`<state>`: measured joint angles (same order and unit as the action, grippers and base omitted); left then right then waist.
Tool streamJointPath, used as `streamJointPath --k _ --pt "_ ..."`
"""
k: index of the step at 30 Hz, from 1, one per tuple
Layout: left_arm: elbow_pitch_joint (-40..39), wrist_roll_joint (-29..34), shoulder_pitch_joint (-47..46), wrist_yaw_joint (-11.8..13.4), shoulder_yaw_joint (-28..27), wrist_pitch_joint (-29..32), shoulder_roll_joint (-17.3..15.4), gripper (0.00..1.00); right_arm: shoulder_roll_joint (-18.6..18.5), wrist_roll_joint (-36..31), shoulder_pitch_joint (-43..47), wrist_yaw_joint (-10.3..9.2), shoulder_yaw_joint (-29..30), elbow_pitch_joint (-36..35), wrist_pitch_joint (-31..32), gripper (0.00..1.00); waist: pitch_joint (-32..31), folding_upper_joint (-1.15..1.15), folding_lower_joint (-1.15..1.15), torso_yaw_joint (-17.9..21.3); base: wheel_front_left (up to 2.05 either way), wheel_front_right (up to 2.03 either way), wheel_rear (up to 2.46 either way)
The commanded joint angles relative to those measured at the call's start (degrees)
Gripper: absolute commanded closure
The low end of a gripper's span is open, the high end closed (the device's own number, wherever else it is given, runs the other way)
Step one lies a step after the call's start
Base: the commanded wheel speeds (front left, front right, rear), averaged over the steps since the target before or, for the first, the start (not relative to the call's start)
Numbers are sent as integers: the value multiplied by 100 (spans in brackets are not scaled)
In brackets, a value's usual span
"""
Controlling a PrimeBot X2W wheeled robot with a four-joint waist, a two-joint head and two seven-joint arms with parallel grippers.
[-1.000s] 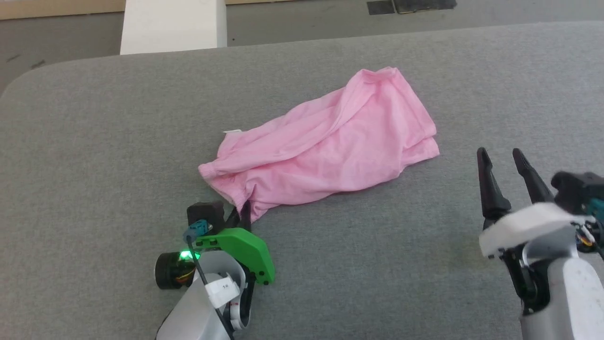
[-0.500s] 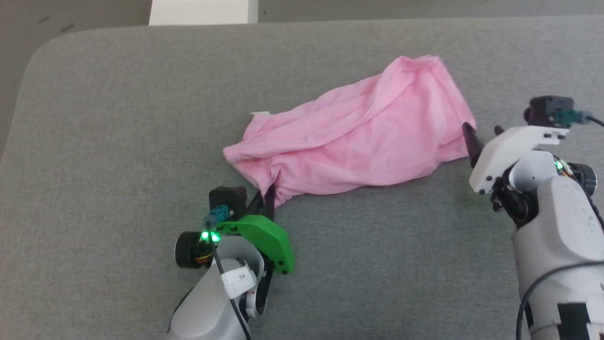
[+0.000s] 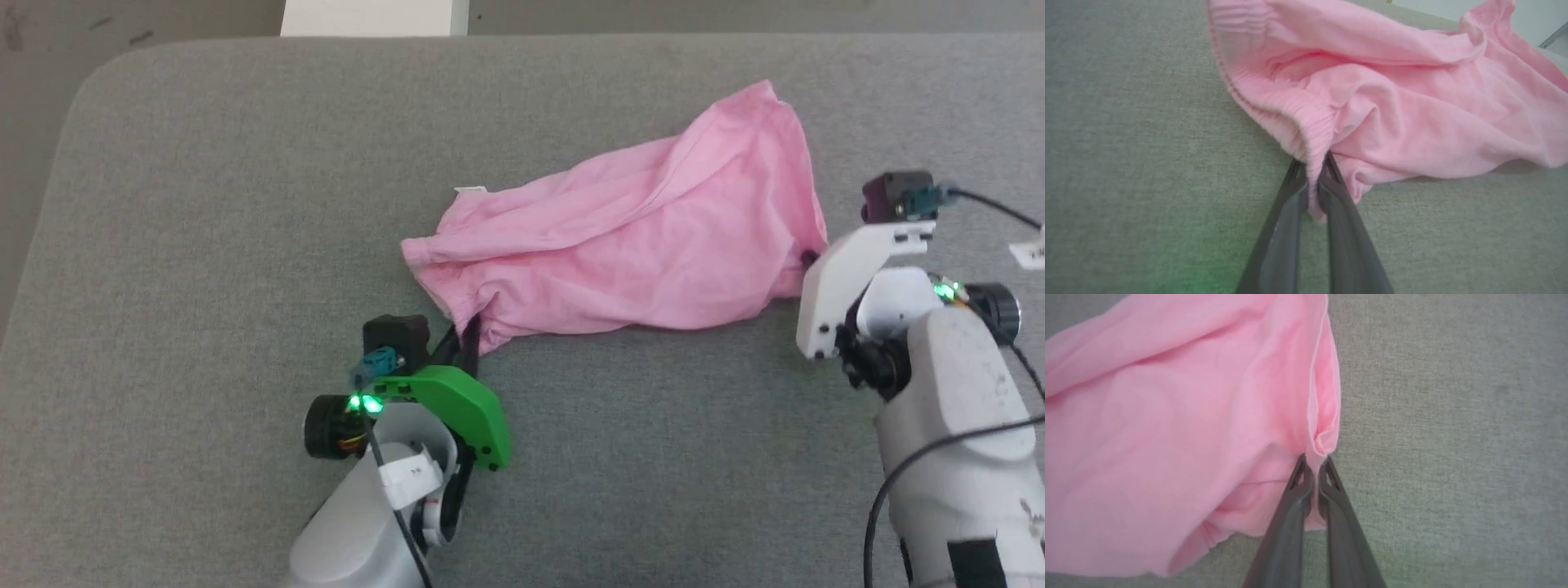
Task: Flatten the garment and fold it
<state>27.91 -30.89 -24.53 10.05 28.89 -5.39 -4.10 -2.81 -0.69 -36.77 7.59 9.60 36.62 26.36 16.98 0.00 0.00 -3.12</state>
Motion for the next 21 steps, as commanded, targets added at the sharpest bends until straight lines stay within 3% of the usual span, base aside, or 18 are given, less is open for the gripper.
streamJointPath --k 1,6,14,21 --pt "-110 -83 114 -42 -14 89 -134 100 -7 142 244 -10 -54 -195 -58 100 -217 0 0 144 0 0 0" --pt "-857 -280 467 -88 -27 677 -497 100 -7 487 994 -10 -141 -1382 43 100 -544 0 0 298 0 0 0" --pt "-1969 -677 1216 -35 113 1918 -1002 100 -7 1111 2757 -10 81 -3079 743 100 -741 0 0 431 0 0 0" --pt "-2310 -813 1578 133 156 2462 -1283 100 -7 1766 3660 -10 135 -3032 641 100 -661 0 0 596 0 0 0"
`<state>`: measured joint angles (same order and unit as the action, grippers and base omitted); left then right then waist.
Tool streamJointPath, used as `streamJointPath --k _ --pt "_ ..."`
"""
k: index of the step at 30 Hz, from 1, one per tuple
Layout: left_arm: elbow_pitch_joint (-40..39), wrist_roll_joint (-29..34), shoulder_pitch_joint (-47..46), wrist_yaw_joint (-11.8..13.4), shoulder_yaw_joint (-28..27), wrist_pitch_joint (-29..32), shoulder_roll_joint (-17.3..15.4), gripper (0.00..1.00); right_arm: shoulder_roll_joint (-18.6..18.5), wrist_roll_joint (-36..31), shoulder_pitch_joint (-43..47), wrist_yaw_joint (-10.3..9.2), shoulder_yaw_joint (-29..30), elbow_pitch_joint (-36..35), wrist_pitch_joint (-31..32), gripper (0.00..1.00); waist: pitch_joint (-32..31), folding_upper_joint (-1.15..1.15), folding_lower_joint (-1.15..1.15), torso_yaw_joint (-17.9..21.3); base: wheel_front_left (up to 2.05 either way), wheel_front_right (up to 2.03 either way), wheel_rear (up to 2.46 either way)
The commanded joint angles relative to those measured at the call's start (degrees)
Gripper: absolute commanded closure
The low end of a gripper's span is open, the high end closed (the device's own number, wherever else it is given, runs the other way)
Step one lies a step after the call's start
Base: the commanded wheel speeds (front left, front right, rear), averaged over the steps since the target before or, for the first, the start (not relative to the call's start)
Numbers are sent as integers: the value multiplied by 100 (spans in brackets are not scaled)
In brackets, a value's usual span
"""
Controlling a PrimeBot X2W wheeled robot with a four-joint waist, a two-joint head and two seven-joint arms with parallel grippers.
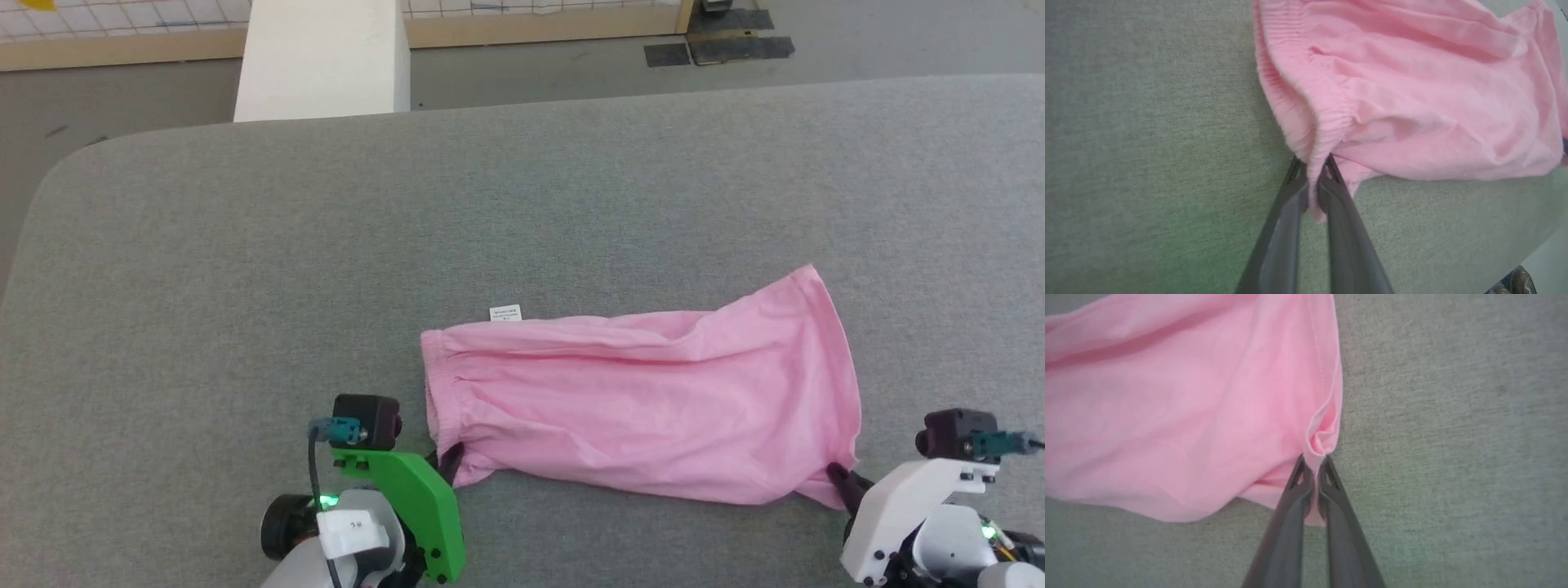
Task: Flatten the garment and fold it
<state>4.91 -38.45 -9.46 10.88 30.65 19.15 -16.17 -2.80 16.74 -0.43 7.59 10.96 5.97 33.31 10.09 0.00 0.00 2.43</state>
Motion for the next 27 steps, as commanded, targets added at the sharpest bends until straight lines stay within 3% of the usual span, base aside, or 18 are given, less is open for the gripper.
streamJointPath --k 1,2,3,11,18,22,27 --pt "-24 -52 88 68 -22 16 -94 65 -8 54 42 -10 -27 105 -129 77 35 0 0 56 0 0 0" --pt "-48 -35 103 94 -41 -26 -105 4 -8 82 47 -10 -84 157 -249 53 35 0 0 74 0 0 0" --pt "-69 -33 117 107 -57 -67 -103 0 -8 123 46 -10 -104 197 -349 0 29 0 0 88 0 0 0" --pt "-354 -45 468 220 -338 -741 -100 0 -8 174 -44 -10 51 159 -1566 0 -136 0 0 128 0 0 0" --pt "-374 325 498 126 -792 -2538 15 0 -8 -146 -218 -10 -54 -7 -2511 0 -147 0 0 28 0 0 0" --pt "6 683 264 34 -861 -3233 60 0 -8 -299 -392 -10 -96 154 -2716 0 -125 0 0 -34 0 0 0" --pt "265 1261 -79 -57 -1089 -3408 212 0 -8 -428 -634 -10 -17 540 -2655 0 -81 0 0 -85 0 0 0"
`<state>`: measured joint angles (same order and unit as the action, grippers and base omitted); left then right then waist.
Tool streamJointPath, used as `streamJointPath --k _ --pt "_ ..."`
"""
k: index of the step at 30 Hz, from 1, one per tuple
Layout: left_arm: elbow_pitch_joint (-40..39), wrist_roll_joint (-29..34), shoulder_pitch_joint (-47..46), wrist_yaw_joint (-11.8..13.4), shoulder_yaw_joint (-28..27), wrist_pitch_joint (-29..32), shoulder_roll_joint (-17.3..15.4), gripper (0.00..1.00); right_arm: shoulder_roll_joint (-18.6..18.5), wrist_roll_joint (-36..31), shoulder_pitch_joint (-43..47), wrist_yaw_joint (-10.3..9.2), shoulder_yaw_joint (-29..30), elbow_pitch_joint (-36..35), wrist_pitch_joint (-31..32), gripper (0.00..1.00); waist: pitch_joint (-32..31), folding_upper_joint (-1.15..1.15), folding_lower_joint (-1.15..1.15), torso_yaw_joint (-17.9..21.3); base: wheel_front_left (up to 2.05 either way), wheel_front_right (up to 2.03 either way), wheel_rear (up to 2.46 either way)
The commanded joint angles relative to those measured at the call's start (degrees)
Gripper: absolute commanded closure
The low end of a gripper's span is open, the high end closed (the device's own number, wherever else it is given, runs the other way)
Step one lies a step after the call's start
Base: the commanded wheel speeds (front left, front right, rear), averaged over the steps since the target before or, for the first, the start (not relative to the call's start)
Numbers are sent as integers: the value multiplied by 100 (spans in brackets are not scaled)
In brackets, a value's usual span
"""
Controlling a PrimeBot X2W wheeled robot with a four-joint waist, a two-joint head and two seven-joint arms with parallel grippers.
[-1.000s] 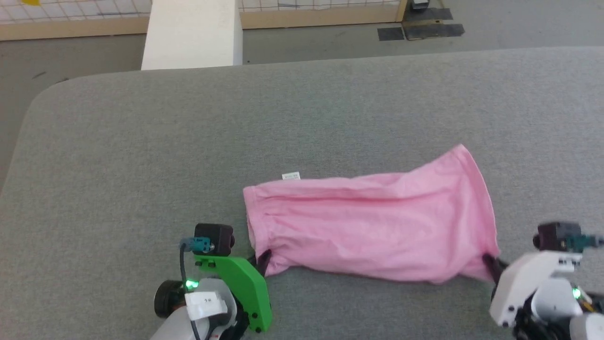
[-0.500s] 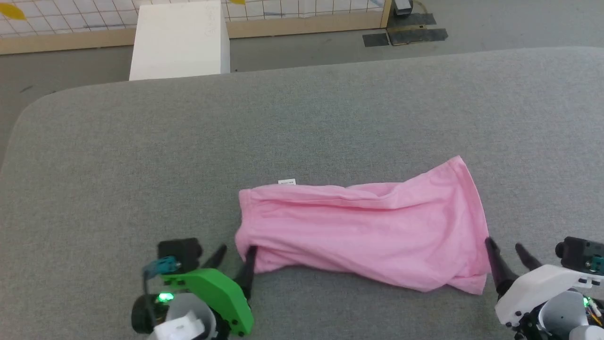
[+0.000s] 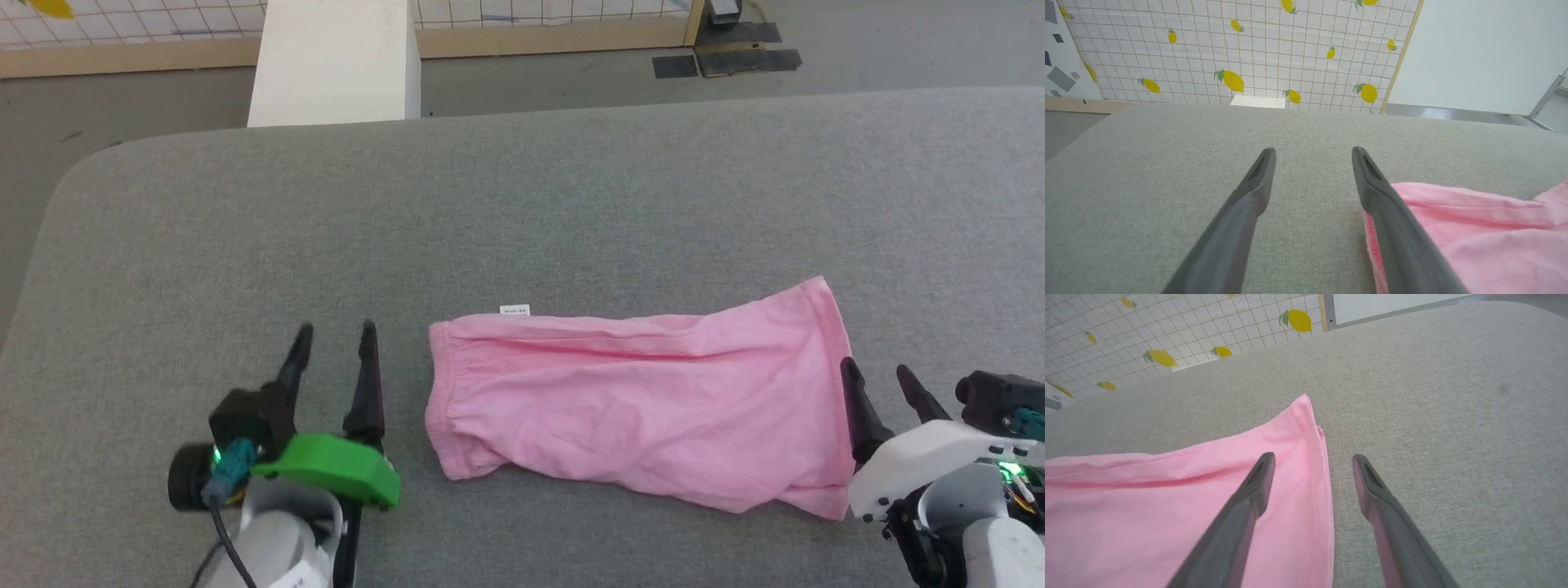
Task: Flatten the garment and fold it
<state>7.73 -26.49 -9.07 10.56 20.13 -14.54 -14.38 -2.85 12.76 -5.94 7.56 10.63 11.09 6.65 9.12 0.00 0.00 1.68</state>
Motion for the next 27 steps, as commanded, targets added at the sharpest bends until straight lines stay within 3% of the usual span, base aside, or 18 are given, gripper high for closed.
streamJointPath --k 1,14,15,16,18,23,27 --pt "-68 240 -166 -41 -147 -41 92 0 -3 -58 -150 -8 49 158 91 0 34 0 0 -11 0 0 0" --pt "-411 1424 -39 -534 -1138 -45 841 0 -3 150 -741 -8 45 1536 1635 0 153 0 0 -63 0 0 0" --pt "-413 1467 -26 -578 -1191 -45 878 0 -3 194 -747 -8 -20 1558 1767 40 150 0 0 -71 0 0 0" --pt "-413 1496 -16 -609 -1232 -45 904 0 -3 213 -746 -8 -75 1549 1850 55 146 0 0 -76 0 0 0" --pt "-404 1560 5 -680 -1326 -45 961 0 -3 254 -733 -8 -146 1429 1933 100 132 0 0 -81 0 0 0" --pt "-419 1646 34 -783 -1518 -45 1054 0 -3 176 -640 -8 26 991 1857 100 84 0 0 -61 0 0 0" --pt "-420 1688 63 -846 -1601 -45 1101 0 -3 -85 -555 -8 528 627 1767 100 35 0 0 -25 0 0 0"
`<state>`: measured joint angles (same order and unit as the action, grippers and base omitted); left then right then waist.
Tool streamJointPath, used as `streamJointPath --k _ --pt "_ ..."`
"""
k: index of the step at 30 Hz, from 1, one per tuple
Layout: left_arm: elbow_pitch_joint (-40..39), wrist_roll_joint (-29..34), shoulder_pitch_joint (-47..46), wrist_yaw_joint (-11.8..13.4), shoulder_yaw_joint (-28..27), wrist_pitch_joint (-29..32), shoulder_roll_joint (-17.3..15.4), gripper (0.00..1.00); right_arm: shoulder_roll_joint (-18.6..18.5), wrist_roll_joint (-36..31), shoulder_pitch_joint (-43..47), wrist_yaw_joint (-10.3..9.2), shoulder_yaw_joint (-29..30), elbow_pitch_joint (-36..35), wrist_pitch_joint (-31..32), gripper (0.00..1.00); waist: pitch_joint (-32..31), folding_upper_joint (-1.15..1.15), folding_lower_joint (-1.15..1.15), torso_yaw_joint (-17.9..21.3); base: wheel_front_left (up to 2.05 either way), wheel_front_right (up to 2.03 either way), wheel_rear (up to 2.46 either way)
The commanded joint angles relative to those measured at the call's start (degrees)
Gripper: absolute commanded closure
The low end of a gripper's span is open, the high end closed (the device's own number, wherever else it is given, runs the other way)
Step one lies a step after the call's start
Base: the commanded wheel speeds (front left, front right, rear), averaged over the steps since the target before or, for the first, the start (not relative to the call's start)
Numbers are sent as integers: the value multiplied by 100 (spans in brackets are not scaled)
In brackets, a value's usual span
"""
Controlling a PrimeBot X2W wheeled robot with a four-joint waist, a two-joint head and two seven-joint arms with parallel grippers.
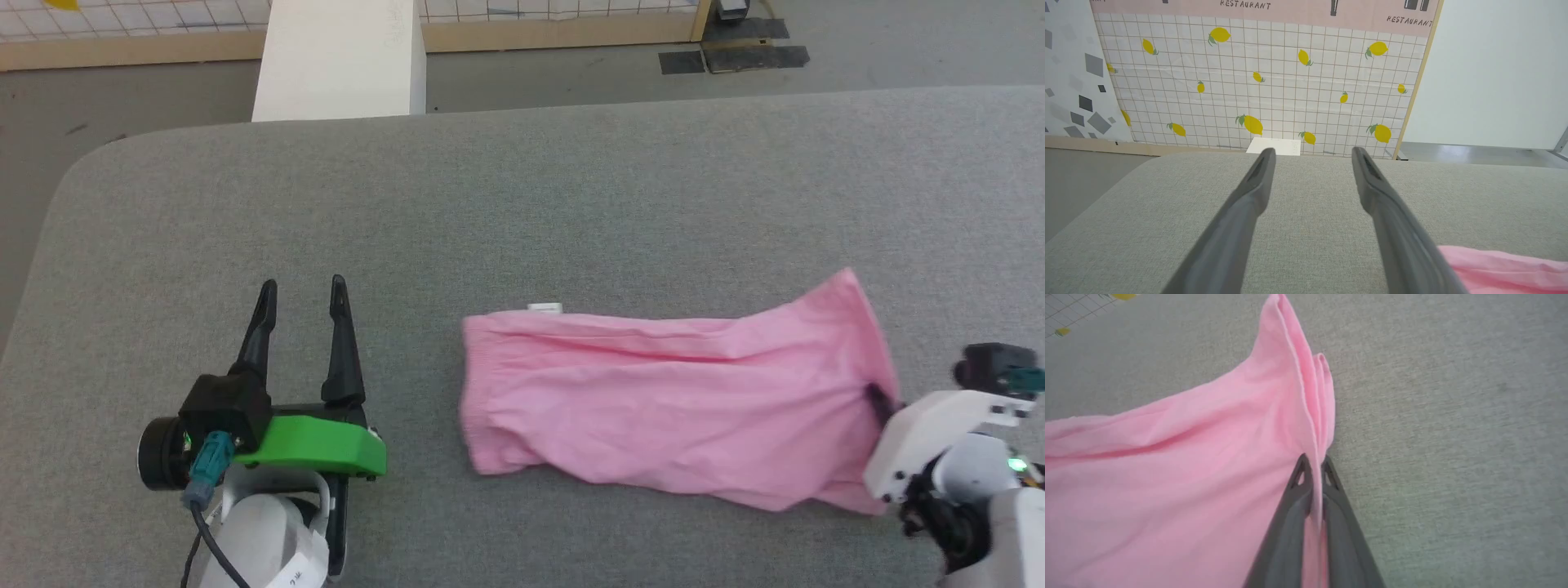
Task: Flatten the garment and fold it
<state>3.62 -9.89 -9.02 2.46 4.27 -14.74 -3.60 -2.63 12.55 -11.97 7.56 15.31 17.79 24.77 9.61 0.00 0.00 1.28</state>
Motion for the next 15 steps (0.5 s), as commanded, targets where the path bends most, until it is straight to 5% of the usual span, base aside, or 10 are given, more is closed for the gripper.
streamJointPath --k 1,9,15 --pt "-7 35 66 -50 -31 -26 32 0 -25 -201 64 -8 230 -141 -72 100 -22 0 0 27 0 0 0" --pt "40 60 86 -142 -76 -26 64 0 -25 -1083 197 -8 1109 -893 -55 100 -57 0 0 21 0 0 0" --pt "106 65 112 -167 -81 -26 69 0 -25 -770 471 -8 312 -1801 250 100 -79 0 0 -18 0 0 0"
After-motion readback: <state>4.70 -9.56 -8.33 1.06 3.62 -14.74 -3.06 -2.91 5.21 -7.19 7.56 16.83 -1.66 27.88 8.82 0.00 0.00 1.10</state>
